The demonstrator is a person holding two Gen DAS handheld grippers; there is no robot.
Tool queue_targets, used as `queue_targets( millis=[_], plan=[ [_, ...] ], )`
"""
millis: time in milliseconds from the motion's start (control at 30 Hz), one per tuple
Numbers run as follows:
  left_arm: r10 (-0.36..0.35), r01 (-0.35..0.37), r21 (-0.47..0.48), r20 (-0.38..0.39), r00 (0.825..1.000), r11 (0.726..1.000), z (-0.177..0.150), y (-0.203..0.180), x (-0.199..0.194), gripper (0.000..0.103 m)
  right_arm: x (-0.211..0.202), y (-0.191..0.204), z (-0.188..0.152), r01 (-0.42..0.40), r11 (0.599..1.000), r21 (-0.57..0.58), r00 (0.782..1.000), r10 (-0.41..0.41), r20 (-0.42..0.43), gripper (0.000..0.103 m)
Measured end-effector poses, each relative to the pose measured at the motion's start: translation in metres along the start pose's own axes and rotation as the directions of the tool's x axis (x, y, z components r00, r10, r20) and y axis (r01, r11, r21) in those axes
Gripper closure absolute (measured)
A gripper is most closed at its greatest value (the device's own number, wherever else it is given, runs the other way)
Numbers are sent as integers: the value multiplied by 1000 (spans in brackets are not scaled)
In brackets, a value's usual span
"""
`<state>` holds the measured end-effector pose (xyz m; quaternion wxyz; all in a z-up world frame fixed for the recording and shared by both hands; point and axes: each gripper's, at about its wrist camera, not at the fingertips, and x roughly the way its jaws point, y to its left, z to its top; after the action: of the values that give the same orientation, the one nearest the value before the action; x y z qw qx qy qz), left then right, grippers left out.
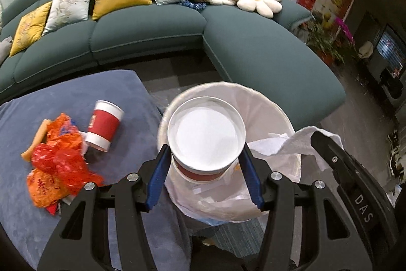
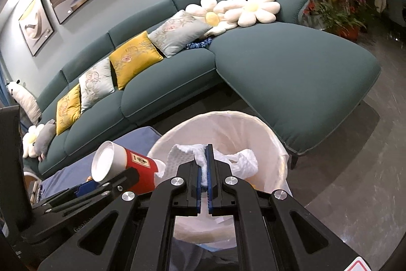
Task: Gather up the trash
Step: 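Move both tools over the wastebasket and open them to drop cup and tissue, then return both tools to the pile and grasp the red plastic bag with the right tool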
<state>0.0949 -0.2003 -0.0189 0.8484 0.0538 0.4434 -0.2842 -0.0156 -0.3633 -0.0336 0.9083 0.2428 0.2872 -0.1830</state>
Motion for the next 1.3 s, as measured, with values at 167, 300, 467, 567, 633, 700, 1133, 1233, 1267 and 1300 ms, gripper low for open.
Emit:
queue_targets(
  millis=[167,300,467,567,633,700,1133,1233,1267,1300],
  plan=[
    [-22,21,-20,-44,999,1000,1,-1,18,46,10,-2,-1,-1,1000,-4,1000,1,-14,98],
    [-12,10,-48,-42,999,999,0,5,19,36,13,3,0,-1,1000,-11,1000,1,-11,92],
    [16,-19,-71,-35,999,997,-1,19,13,32,11,12,0,1,1000,-16,1000,-1,6,75],
    [37,-40,-99,-30,999,994,-4,30,9,28,8,19,-1,3,1000,-28,1000,-2,11,67],
    [46,-49,-118,-26,999,992,-5,39,5,28,7,23,-2,-2,999,-32,1000,2,10,62],
    [59,-62,-133,-27,998,989,-8,49,2,28,7,29,-4,-7,999,-43,1000,7,6,61],
    [134,-134,-234,-15,991,963,-26,124,-29,27,8,88,-22,-80,990,-118,996,76,-40,54],
    [155,-154,-258,-19,988,954,-33,144,-34,27,11,107,-31,-103,984,-147,994,95,-60,52],
    [159,-159,-265,-21,987,951,-35,149,-35,26,12,114,-34,-113,982,-154,992,103,-69,52],
    [166,-166,-274,-25,986,947,-37,156,-37,26,13,120,-37,-122,979,-162,991,110,-77,52]
  ],
)
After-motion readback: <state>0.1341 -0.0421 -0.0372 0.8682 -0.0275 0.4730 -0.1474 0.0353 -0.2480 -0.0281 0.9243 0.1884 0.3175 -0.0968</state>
